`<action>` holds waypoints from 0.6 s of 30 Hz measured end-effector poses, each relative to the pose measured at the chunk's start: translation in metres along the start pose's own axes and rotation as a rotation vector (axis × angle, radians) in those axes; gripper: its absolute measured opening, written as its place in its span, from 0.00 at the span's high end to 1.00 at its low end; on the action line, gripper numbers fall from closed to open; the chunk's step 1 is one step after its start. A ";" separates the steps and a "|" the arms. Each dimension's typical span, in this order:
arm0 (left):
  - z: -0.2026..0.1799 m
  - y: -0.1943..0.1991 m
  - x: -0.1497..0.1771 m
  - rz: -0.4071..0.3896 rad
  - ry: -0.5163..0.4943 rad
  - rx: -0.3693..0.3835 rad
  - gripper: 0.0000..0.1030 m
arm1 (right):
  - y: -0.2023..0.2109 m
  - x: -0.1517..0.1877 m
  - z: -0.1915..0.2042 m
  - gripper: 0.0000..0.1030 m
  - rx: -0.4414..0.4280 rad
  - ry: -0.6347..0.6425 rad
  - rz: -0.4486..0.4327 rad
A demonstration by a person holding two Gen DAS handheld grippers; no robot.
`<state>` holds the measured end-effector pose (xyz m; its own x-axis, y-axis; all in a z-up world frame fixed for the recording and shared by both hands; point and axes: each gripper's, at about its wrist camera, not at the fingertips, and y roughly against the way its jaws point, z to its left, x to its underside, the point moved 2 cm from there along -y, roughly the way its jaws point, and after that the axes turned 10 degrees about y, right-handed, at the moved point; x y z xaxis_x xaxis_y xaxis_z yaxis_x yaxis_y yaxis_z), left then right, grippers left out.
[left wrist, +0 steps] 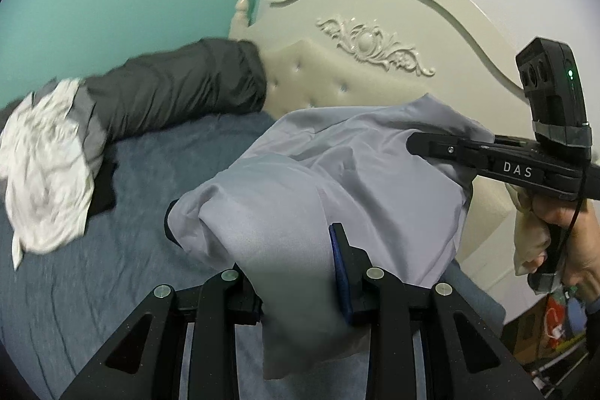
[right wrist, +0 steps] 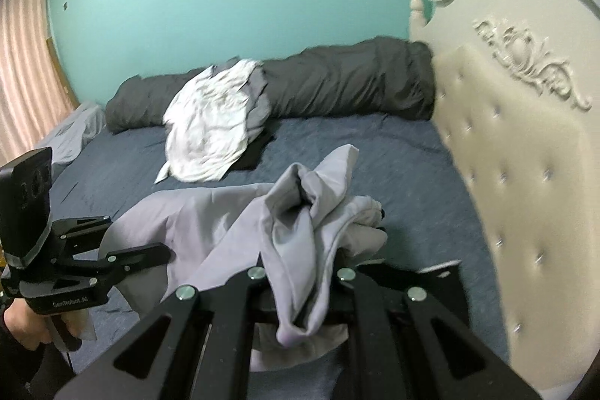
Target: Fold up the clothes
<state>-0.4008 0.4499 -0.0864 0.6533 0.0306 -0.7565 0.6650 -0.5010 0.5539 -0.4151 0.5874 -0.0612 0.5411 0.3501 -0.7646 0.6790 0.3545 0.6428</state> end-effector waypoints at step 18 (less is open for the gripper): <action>-0.092 -0.184 0.120 0.131 -0.034 0.012 0.69 | -0.053 0.160 -0.131 0.94 0.214 -0.040 0.099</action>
<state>-0.4111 0.6251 -0.2471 0.7216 -0.0650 -0.6893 0.5702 -0.5090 0.6449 -0.4298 0.7384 -0.2115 0.6266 0.3383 -0.7021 0.7090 0.1266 0.6937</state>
